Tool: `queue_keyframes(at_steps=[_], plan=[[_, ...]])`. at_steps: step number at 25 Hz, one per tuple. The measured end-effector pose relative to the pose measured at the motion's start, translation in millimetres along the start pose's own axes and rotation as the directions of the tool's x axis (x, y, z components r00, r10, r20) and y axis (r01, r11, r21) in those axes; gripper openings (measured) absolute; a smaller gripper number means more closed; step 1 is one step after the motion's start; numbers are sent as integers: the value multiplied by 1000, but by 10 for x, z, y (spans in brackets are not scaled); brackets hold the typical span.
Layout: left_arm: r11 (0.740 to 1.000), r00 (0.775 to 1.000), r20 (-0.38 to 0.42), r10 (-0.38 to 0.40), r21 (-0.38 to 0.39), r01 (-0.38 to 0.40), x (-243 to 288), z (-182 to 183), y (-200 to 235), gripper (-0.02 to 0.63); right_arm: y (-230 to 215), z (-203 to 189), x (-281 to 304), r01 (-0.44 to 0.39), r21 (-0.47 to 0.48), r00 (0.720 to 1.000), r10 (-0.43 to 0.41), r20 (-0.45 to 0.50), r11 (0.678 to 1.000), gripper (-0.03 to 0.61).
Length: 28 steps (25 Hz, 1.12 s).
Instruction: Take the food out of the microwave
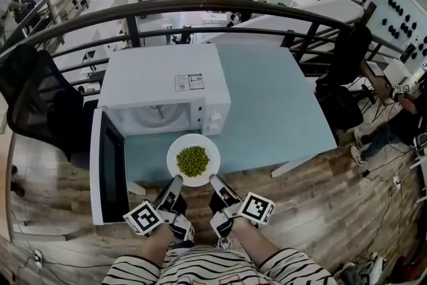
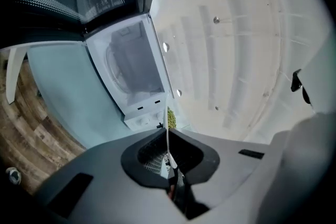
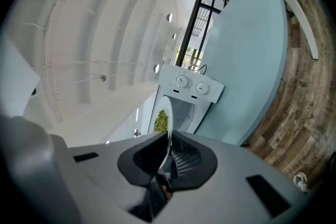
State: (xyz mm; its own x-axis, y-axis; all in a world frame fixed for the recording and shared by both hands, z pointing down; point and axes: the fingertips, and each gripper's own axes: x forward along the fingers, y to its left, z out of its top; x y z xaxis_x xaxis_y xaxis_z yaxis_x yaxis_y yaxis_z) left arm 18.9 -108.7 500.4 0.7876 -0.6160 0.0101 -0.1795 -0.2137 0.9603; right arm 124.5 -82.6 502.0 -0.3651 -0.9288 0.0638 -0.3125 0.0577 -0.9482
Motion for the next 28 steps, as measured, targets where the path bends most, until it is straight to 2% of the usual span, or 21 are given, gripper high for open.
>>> queue_keyframes(at_steps=[3, 12, 15, 18, 23, 28], plan=[[1000, 999, 49, -8, -9, 8, -49, -72, -75, 31, -19, -24, -76, 13, 25, 999, -12, -39, 1000, 41], [1000, 984, 178, 6, 12, -8, -314, -277, -271, 29, 93, -105, -291, -32, 16, 988, 34, -153, 999, 41], [1000, 978, 209, 16, 7, -18, -397, -370, -328, 31, 87, -117, -379, -41, -32, 981, 34, -192, 999, 41], [1000, 971, 239, 15, 9, -18, -471, -445, -381, 29, 133, -178, -443, -61, 8, 975, 62, -213, 998, 41], [1000, 960, 279, 22, 14, -27, -580, -557, -433, 29, 132, -221, -568, -53, -9, 965, 49, -257, 999, 41], [1000, 953, 303, 17, -7, -15, -639, -694, -499, 29, 176, -265, -696, -63, 21, 960, 67, -273, 998, 41]])
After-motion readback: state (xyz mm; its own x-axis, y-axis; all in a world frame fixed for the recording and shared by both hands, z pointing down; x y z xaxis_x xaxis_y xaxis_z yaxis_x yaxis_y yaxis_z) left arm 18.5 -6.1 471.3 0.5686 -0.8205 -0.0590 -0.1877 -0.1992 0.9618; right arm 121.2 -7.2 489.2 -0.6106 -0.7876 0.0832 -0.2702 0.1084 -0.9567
